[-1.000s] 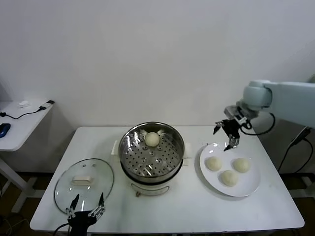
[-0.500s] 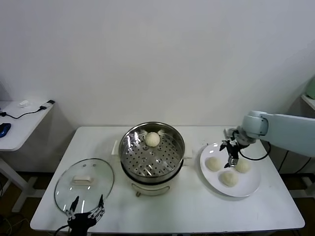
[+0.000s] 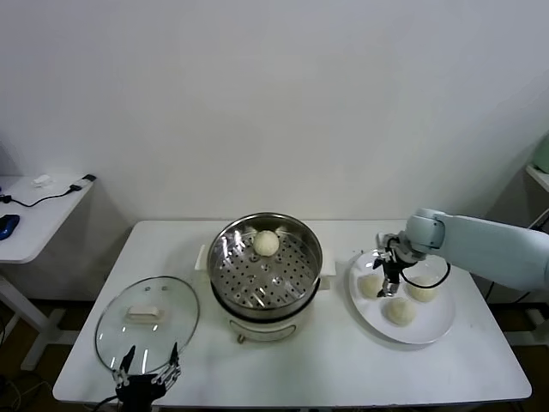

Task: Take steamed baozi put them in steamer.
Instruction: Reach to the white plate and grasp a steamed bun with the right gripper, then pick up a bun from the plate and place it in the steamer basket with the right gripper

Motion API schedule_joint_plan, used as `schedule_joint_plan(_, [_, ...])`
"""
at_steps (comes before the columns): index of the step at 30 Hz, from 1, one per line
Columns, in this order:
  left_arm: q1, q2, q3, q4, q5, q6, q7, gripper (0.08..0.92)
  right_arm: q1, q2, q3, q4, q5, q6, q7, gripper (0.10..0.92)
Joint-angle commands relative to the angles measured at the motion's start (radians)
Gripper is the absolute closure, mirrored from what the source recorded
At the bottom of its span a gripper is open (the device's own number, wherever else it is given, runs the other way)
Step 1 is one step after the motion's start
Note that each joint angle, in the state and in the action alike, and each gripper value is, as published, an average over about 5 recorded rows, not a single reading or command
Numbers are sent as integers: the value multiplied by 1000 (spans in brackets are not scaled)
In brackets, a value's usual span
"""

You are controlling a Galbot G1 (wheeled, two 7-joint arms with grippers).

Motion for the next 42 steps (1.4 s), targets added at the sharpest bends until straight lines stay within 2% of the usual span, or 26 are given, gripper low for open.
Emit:
schedule_joint_plan(1, [-2, 0, 3, 4, 1, 0, -1, 177, -53, 21, 43, -45, -11, -13, 5, 216])
schedule_joint_plan(6, [-4, 1, 3, 7, 1, 0, -1, 177, -65, 25, 54, -52, -16, -14, 6, 259])
schedule_joint_plan(14, [-6, 2, 6, 8, 1, 2, -2, 177, -75, 21, 72, -51, -23, -8, 0, 387])
schedule_joint_plan(22, [-10, 4, 10, 3, 2, 6, -2, 177, 74, -53, 38, 38, -18, 41, -90, 406])
schedule_joint_plan(28, [-10, 11, 19, -5, 1, 6, -2, 177, 446, -57, -165, 135, 128, 65, -172, 406])
schedule_joint_plan(33, [-10, 17, 31, -13, 0, -1, -2, 177, 685, -3, -253, 234, 312, 41, -199, 407])
schedule_joint_plan(42, [-9, 27, 33, -33, 5, -9, -4, 177, 764, 174, -185, 468, 603, -78, -64, 406])
